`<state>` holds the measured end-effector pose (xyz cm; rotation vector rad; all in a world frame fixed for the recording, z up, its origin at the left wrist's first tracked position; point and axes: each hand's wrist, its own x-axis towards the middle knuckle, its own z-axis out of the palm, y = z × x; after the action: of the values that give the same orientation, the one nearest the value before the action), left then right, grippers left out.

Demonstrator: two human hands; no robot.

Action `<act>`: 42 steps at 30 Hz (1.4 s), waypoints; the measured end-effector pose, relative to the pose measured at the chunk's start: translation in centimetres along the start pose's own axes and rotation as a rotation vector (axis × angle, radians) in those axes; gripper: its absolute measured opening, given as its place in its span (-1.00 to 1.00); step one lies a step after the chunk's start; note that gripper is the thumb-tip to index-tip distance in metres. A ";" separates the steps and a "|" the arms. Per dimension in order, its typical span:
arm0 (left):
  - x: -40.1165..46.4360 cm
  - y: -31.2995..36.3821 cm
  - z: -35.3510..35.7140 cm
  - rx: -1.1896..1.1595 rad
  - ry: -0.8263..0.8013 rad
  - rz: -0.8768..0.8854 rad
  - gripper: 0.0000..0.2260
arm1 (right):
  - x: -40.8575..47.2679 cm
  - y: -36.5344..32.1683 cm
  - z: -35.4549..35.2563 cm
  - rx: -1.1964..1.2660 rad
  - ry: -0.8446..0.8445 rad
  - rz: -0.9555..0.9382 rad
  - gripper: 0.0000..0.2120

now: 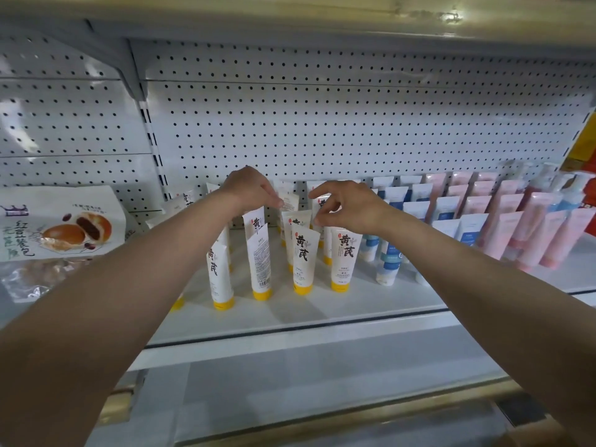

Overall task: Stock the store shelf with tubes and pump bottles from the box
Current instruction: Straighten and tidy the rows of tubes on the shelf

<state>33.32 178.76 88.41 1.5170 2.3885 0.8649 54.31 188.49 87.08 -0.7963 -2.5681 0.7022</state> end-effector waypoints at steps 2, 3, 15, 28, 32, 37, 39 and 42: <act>-0.7 -0.5 -0.6 0.017 -0.009 -0.024 -0.75 | 0.2 -0.5 0.5 -0.023 -0.027 0.003 -0.53; -1.2 -0.7 -0.9 0.034 -0.016 -0.036 -0.73 | 0.3 -0.7 0.7 -0.034 -0.039 0.005 -0.52; -4.6 0.6 -1.4 0.330 -0.277 -0.128 -0.59 | 1.2 -1.7 1.7 -0.130 -0.115 -0.026 -0.50; -4.8 0.4 -1.3 0.266 -0.258 -0.046 -0.82 | 1.2 -1.3 1.7 -0.119 -0.128 -0.032 -0.52; -4.8 0.4 -1.3 0.260 -0.255 -0.042 -0.82 | 1.2 -1.3 1.7 -0.125 -0.128 -0.036 -0.52; -4.8 0.4 -1.2 0.253 -0.276 -0.020 -0.82 | 1.2 -1.5 2.0 -0.124 -0.123 -0.031 -0.53; -4.6 0.2 -1.2 0.231 -0.285 -0.012 -0.84 | 1.2 -1.6 2.1 -0.117 -0.120 -0.029 -0.52; -4.5 -0.1 -1.0 0.201 -0.294 -0.002 -0.83 | 1.1 -1.6 2.1 -0.110 -0.119 -0.028 -0.53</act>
<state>34.86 174.44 88.52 1.5837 2.3112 0.3759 51.81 187.23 86.45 -0.7719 -2.7396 0.6222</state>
